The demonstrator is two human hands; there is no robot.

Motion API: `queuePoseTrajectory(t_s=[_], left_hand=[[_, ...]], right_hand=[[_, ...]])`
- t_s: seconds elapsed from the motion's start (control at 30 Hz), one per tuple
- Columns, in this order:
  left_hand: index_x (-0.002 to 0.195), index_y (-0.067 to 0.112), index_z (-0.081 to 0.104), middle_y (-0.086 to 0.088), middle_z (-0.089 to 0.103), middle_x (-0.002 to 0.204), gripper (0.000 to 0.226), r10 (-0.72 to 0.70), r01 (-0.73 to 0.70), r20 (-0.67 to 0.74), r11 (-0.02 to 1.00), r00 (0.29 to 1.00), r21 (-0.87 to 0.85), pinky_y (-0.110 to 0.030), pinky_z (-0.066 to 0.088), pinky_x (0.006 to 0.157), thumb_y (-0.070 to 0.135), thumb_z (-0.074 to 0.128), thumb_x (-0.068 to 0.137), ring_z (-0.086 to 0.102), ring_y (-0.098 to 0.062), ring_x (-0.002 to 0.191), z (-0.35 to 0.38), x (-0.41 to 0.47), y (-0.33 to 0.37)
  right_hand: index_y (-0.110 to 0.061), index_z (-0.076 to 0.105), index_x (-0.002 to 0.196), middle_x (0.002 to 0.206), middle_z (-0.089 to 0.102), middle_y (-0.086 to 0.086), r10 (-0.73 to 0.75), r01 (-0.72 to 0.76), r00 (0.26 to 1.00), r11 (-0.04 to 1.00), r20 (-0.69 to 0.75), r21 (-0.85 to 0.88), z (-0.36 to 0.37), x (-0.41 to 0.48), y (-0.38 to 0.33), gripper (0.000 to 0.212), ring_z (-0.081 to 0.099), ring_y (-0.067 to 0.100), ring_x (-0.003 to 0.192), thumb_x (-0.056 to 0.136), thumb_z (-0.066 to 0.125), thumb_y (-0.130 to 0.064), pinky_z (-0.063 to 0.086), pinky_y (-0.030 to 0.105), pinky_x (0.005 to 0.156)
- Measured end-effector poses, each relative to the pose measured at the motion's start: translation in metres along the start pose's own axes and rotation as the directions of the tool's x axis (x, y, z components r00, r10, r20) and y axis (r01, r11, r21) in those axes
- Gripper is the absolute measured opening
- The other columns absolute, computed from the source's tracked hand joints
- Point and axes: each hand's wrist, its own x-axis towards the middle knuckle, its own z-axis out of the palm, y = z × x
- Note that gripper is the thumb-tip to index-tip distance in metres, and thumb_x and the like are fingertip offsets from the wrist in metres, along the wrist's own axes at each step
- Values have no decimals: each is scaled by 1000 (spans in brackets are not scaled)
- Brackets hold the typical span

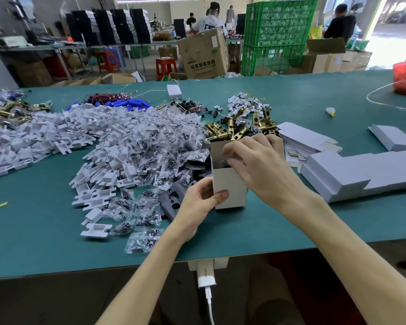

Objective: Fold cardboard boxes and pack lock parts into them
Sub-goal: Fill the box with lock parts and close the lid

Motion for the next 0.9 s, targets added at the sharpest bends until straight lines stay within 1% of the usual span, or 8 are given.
queuePoseTrajectory(t_s=[0.1,0.17,0.33,0.47,0.6,0.7,0.77,0.9], left_hand=[[128,12,68,-5,77,120,45,0,0,-1,1000,1000,-3,-28,57,92,19,78,85,71,-21,115,0,0,0],[127,11,68,-5,77,120,43,-1,1,4,1000,1000,-7,-28,57,92,17,78,86,71,-20,115,0,0,0],[130,7,67,-7,76,122,37,5,-5,10,1000,1000,-2,-28,57,93,5,73,93,71,-20,115,-2,1,-2],[128,10,68,-6,76,122,37,2,-2,7,1000,1000,-2,-29,57,94,8,75,91,71,-21,116,0,0,0],[130,8,66,-11,75,123,41,-7,7,4,1000,1000,12,-36,58,99,11,76,90,69,-28,119,-1,0,0],[129,6,66,-13,75,123,40,-15,15,0,1000,1000,19,-40,57,100,10,76,90,68,-32,119,-1,0,-1],[128,6,67,-14,74,123,39,-18,18,2,1000,1000,24,-41,57,101,9,76,91,68,-32,120,-1,0,-1],[129,4,66,-17,73,124,37,-19,19,1,1000,1000,24,-41,57,100,6,74,93,67,-34,120,-1,0,-1]], right_hand=[[-25,68,104,96,69,-10,-36,36,998,999,-58,-4,2,-1,0,10,58,20,93,101,64,-16,32,41,95],[-22,68,100,92,69,-7,-21,24,997,999,-73,37,3,0,3,14,61,20,85,98,66,-8,35,41,91],[-21,64,97,95,70,-10,8,3,997,989,-72,149,2,8,9,30,62,16,88,89,65,8,39,37,89],[-20,65,97,95,71,-9,-1,1,1000,989,2,145,3,10,9,32,62,18,86,90,61,11,41,39,93],[-20,69,101,98,72,-7,-18,2,990,994,140,112,8,9,6,33,64,19,92,90,59,10,40,39,97],[-18,69,106,100,71,-4,-17,-9,977,992,210,123,6,10,5,39,63,23,91,87,55,13,44,40,96],[-19,67,107,101,70,-5,-33,12,975,995,222,94,3,12,5,39,62,22,89,87,54,11,42,36,96],[-19,66,113,112,62,-1,-60,61,968,998,242,6,1,9,-1,31,58,24,90,94,51,1,32,27,94]])
